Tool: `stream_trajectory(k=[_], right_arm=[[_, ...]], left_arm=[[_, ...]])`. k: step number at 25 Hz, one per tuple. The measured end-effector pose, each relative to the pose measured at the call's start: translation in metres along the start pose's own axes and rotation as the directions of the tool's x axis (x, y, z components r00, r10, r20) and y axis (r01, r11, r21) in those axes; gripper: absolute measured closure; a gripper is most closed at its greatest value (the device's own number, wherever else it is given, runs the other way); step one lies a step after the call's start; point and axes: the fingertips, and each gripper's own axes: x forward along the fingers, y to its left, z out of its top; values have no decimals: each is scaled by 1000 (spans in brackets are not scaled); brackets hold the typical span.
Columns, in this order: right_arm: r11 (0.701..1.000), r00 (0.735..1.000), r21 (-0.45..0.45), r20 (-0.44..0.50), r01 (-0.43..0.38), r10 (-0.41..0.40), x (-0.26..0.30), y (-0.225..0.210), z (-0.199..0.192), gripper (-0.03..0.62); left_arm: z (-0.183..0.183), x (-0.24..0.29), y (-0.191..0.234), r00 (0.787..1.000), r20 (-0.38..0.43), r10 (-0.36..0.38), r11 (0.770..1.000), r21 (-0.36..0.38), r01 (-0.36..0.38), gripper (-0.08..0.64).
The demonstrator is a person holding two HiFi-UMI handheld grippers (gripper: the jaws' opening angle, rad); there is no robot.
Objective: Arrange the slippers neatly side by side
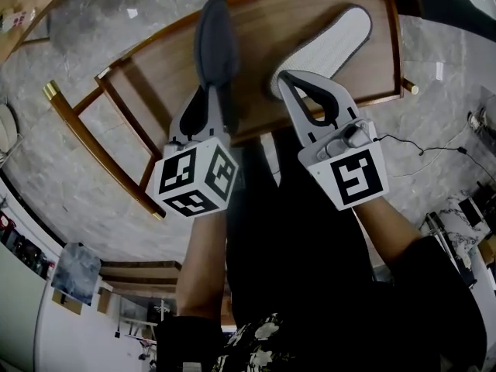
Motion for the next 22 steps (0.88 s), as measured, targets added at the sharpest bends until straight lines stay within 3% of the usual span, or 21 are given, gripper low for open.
stream_trajectory(k=[4,14,18,22], right_arm=[[1000,1000,-1,-8,-15,15,6,8,-3,594],[1000,999,-1,-25,-28,27,15,14,-6,594],[1000,999,-2,-42,-29,29,17,14,-10,594],[1000,998,10,-58,-22,22,17,16,-17,594]], left_arm=[[-5,-1,16,1000,2,3,994,-107,-3,525],[-30,0,52,997,-31,69,981,-180,-74,502],[-38,4,60,995,-52,84,980,-177,-92,497],[-42,5,68,988,-73,138,985,-98,-145,479]])
